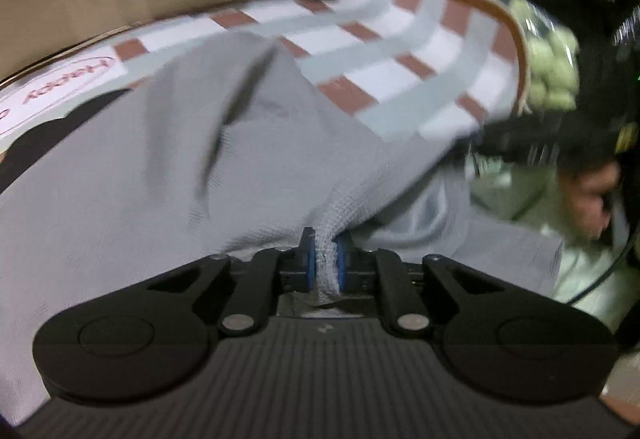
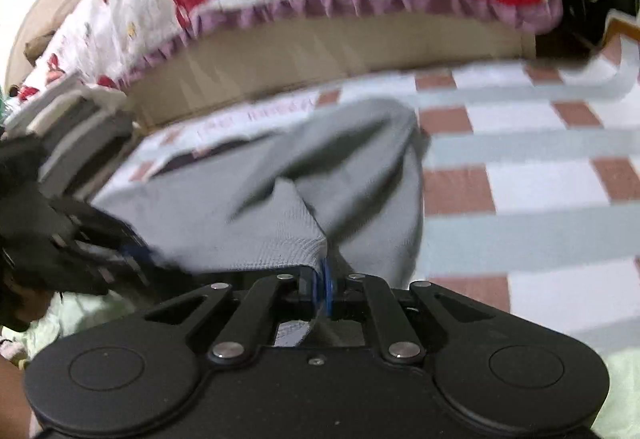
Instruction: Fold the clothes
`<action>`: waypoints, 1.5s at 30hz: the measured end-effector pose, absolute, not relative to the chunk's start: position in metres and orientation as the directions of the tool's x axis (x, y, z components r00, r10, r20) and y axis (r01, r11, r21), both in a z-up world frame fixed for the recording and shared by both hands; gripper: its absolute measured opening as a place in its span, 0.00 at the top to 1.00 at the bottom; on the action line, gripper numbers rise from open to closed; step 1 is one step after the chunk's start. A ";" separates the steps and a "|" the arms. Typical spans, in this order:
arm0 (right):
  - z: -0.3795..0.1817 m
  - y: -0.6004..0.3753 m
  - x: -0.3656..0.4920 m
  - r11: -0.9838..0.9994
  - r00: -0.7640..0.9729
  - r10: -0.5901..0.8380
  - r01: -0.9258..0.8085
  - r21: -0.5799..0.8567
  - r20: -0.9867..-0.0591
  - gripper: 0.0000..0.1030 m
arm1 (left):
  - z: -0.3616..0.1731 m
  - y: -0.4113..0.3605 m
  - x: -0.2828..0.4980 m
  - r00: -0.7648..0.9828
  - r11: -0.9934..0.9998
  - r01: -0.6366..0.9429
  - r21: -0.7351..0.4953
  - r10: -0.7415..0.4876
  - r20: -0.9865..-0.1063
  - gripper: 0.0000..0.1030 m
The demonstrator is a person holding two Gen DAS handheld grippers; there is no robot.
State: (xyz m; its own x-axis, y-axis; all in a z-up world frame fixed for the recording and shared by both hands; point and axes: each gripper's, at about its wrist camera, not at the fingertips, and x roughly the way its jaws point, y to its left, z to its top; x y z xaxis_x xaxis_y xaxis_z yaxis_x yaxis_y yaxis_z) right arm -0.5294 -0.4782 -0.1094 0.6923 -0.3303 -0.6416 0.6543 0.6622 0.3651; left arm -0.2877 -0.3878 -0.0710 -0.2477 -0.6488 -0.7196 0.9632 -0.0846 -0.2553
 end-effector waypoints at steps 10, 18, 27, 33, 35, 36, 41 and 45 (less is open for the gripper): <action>-0.098 -0.471 -0.544 0.660 0.754 -0.334 0.616 0.430 -0.566 0.98 | -0.031 -0.368 -0.277 -0.331 -0.190 0.938 -0.290 -0.740 -0.586 0.91; -0.041 -0.386 -0.559 0.782 0.670 -0.333 0.590 0.203 -0.663 0.98 | -0.048 -0.369 -0.292 -0.536 -0.324 0.843 -0.429 -0.562 -0.630 0.91; -0.082 -0.403 -0.565 0.738 0.584 -0.181 0.613 0.283 -0.792 0.85 | -0.090 -0.359 -0.300 -0.499 -0.231 0.865 -0.445 -0.489 -0.715 0.79; -0.069 -0.442 -0.580 0.658 0.712 0.068 0.495 0.568 -0.698 0.53 | -0.071 -0.319 -0.250 -0.479 -0.136 0.843 -0.520 -0.630 -0.612 0.56; -0.069 -0.447 -0.581 0.650 0.712 0.061 0.503 0.569 -0.699 0.53 | -0.069 -0.302 -0.233 -0.438 -0.079 0.846 -0.528 -0.667 -0.602 0.55; -0.071 -0.447 -0.581 0.656 0.695 0.039 0.525 0.543 -0.718 0.53 | -0.071 -0.296 -0.225 -0.422 -0.046 0.841 -0.538 -0.679 -0.601 0.56; -0.079 -0.449 -0.572 0.617 0.687 0.013 0.567 0.546 -0.727 0.53 | -0.086 -0.271 -0.211 -0.406 0.014 0.805 -0.592 -0.714 -0.570 0.56; -0.073 -0.429 -0.549 0.691 0.703 0.075 0.475 0.546 -0.707 0.52 | -0.094 -0.278 -0.214 -0.437 -0.017 0.786 -0.617 -0.721 -0.538 0.55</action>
State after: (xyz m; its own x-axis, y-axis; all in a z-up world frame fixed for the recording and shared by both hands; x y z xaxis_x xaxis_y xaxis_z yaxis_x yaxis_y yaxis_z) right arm -0.5486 -0.4293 -0.0734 0.7033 0.0750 -0.7069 0.4748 0.6906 0.5456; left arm -0.2145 -0.2783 -0.0936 -0.4374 -0.7208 -0.5377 0.7865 -0.0166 -0.6174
